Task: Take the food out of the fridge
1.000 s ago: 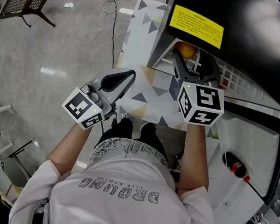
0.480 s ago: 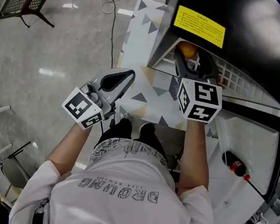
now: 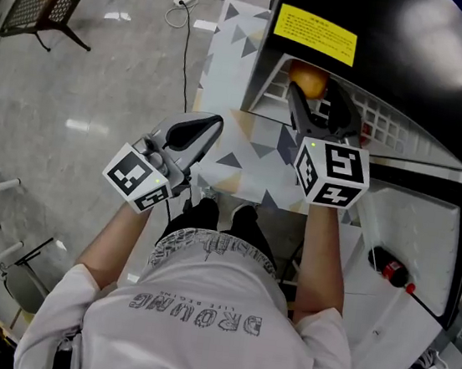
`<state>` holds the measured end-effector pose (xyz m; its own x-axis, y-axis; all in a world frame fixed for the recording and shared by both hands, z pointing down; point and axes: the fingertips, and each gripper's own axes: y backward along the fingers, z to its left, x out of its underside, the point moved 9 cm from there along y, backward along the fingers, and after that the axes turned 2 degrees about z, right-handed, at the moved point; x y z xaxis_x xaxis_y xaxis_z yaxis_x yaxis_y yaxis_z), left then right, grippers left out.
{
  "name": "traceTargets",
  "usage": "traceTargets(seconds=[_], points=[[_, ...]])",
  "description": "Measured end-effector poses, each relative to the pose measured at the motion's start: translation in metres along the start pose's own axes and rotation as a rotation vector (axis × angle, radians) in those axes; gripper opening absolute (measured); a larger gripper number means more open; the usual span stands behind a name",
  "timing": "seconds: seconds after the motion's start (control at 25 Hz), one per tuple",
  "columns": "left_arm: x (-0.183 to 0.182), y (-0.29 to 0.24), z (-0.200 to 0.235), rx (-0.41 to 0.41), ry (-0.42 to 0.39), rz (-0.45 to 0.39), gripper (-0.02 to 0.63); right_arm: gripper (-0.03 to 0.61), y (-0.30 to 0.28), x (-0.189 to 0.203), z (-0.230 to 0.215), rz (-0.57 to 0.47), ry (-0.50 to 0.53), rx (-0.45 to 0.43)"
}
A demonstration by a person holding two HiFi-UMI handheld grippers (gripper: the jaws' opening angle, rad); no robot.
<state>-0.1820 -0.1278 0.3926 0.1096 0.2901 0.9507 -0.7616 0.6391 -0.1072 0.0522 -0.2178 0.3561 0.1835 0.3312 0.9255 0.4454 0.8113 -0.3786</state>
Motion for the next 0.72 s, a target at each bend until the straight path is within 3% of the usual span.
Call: traceTargets(seconds=[0.72], points=[[-0.014, -0.024, -0.036, 0.065, -0.067, 0.031, 0.006, 0.273, 0.067, 0.012, -0.021, -0.07, -0.04, 0.016]])
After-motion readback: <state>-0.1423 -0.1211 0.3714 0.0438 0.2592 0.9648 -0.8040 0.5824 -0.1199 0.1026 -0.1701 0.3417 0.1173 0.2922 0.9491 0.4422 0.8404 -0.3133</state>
